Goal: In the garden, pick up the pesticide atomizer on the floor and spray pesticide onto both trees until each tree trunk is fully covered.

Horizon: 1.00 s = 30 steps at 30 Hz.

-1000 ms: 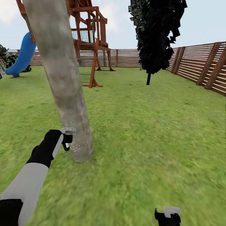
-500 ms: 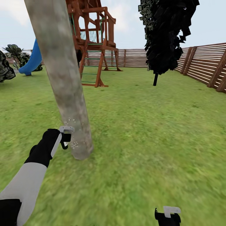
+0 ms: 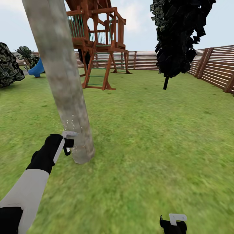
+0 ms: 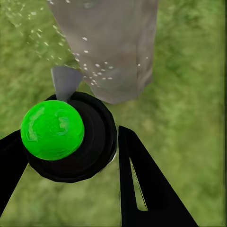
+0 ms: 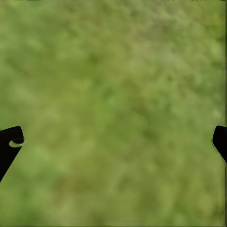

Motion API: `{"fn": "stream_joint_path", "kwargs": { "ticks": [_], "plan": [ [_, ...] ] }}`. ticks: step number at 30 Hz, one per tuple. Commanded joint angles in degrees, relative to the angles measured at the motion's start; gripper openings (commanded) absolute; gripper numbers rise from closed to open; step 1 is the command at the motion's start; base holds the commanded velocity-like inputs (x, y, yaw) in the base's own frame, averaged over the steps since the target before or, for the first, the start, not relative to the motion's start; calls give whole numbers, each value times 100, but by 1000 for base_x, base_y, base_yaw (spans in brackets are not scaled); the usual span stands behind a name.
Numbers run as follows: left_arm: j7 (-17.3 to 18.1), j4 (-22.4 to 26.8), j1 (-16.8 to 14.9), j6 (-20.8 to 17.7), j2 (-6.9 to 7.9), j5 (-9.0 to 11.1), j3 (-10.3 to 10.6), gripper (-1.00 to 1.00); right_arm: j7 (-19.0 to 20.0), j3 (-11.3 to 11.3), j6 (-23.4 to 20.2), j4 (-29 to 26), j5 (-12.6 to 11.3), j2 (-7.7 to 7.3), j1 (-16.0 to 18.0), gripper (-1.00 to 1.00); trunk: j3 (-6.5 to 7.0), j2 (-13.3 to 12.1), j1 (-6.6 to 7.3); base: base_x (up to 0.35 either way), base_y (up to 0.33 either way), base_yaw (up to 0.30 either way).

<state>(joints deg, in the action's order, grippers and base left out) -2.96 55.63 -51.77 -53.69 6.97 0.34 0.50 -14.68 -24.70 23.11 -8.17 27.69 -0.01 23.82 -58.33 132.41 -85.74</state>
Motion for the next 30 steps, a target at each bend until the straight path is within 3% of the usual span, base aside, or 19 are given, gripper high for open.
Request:
{"fn": "stream_joint_path", "kwargs": {
  "ticks": [1,6,19,21,22,24,26,27,29,30],
  "plan": [
    [-3,0,0,0,-2,-8,-3,-100,0,0,-1,0,0,0,0,100,0,0,0,79,-271,155],
    [-3,0,0,-1,-15,-8,39,-100,0,-1,1,0,0,1,0,100,0,0,0,133,-261,202],
    [-3,-84,8,-10,-11,-16,29,-100,0,1,-1,0,0,6,0,100,0,0,0,154,-244,34],
    [-3,-93,42,2,39,-13,7,-100,0,1,-4,0,0,9,0,100,0,0,0,101,-252,260],
    [-2,-99,117,12,111,-15,-14,-100,0,1,-2,0,0,7,0,100,0,0,0,97,-254,270],
    [30,-104,294,22,588,4,-98,-100,0,1,-2,0,0,8,0,100,0,0,0,95,-254,208],
    [40,-105,361,27,797,23,-106,-100,0,1,-1,0,0,2,0,100,0,0,0,101,-255,41],
    [39,-105,384,35,773,47,-91,-100,0,1,0,0,0,1,0,100,0,0,0,139,-253,7],
    [42,-114,394,51,468,55,-72,-100,0,1,-1,0,0,1,0,100,0,0,0,170,-240,2],
    [26,-114,395,57,247,48,-66,-100,0,1,-2,0,0,1,0,100,0,0,0,178,-236,0]
  ]
}}
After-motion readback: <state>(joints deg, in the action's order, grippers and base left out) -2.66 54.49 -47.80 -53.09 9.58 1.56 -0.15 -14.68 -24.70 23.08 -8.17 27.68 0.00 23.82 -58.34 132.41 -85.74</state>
